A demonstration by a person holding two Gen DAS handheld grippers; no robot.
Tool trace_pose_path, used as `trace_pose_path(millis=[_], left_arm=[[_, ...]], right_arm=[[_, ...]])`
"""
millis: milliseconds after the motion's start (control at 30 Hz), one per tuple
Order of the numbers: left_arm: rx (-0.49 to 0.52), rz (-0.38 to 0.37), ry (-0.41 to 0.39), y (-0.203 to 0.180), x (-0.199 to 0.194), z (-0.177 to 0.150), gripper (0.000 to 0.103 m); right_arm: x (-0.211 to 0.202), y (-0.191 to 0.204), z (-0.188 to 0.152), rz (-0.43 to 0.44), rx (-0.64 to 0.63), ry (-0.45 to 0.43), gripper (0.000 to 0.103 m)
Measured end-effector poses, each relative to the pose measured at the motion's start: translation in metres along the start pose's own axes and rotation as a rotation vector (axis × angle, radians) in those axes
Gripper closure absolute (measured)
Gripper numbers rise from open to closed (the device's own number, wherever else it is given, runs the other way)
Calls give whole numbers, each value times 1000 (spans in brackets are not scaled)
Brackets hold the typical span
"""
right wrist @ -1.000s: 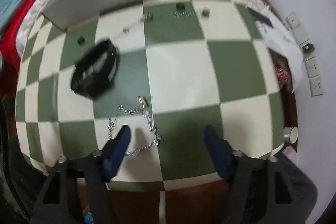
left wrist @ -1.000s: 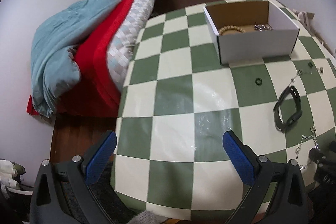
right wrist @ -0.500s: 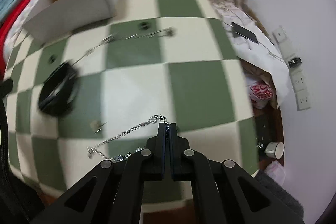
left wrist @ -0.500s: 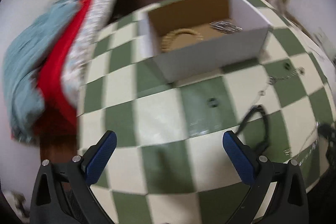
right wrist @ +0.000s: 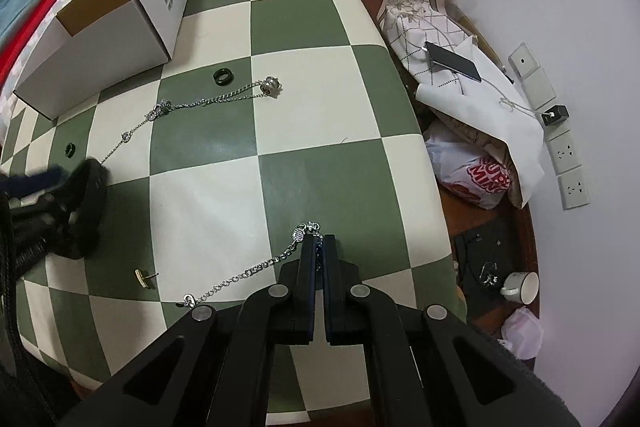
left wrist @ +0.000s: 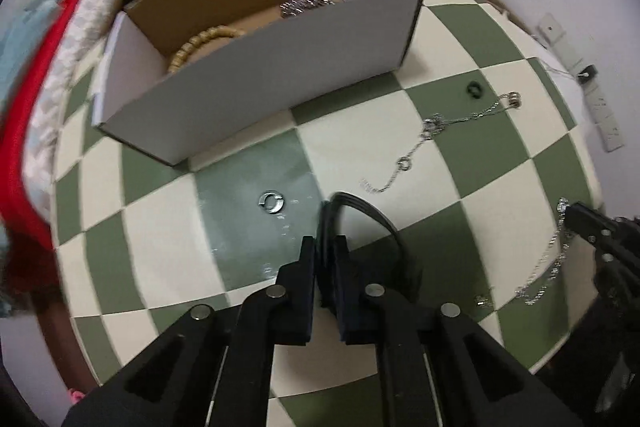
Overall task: Organize jewelry
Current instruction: 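Grasp the black watch band with left tool while right tool grasps thin silver chain, then lower the watch band and chain into the box and open both tools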
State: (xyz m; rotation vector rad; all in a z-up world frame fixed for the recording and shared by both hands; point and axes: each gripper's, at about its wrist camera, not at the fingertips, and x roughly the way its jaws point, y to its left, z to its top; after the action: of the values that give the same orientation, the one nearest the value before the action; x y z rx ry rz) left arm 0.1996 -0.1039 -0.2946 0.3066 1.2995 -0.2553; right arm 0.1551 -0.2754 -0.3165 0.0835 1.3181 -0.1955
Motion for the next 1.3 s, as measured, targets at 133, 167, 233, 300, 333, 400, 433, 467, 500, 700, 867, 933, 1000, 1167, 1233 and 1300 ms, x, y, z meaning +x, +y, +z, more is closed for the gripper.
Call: trace_pose_path(millis=[133, 167, 233, 300, 333, 400, 433, 467, 500, 700, 867, 933, 1000, 1167, 1233, 1300], left_arm=[[-64, 32, -39, 9, -10, -15, 100], [-86, 37, -52, 13, -15, -20, 100], [-113, 40, -65, 18, -22, -27, 100], [-130, 46, -82, 21, -29, -33, 100], [-142, 47, -91, 24, -33, -36, 100], [-159, 59, -115, 30, -41, -39, 100], [-173, 68, -136, 32, -49, -42, 100], [-182, 73, -148, 34, -54, -41, 100], [-189, 78, -160, 34, -59, -41, 100], [-218, 93, -224, 47, -89, -38, 100], [-246, 104, -271, 57, -110, -32, 100], [-261, 108, -290, 61, -118, -30, 100], [-277, 106, -307, 66, -126, -26, 100], [-323, 99, -346, 83, -146, -14, 100], [-337, 92, -361, 88, -152, -8, 100], [-345, 91, -372, 94, -158, 2, 100]], right_arm=[[-15, -1, -1, 42, 30, -62, 101], [-21, -1, -1, 54, 36, -79, 101], [-36, 1, -1, 79, 41, -110, 101], [-50, 2, 0, 99, 45, -141, 101], [-56, 3, 1, 106, 40, -152, 101], [-67, 4, 4, 121, 40, -173, 101], [-73, 7, 5, 120, 32, -184, 101], [-79, 10, 6, 119, 26, -194, 101], [-84, 12, 7, 119, 20, -204, 101], [-103, 36, 11, 94, -30, -245, 101], [-114, 48, 18, 102, -43, -269, 101], [-120, 53, 22, 111, -46, -284, 101], [-127, 57, 26, 119, -48, -300, 101], [-148, 68, 44, 148, -64, -343, 101], [-158, 73, 53, 160, -70, -361, 101], [-167, 76, 63, 177, -74, -378, 101]])
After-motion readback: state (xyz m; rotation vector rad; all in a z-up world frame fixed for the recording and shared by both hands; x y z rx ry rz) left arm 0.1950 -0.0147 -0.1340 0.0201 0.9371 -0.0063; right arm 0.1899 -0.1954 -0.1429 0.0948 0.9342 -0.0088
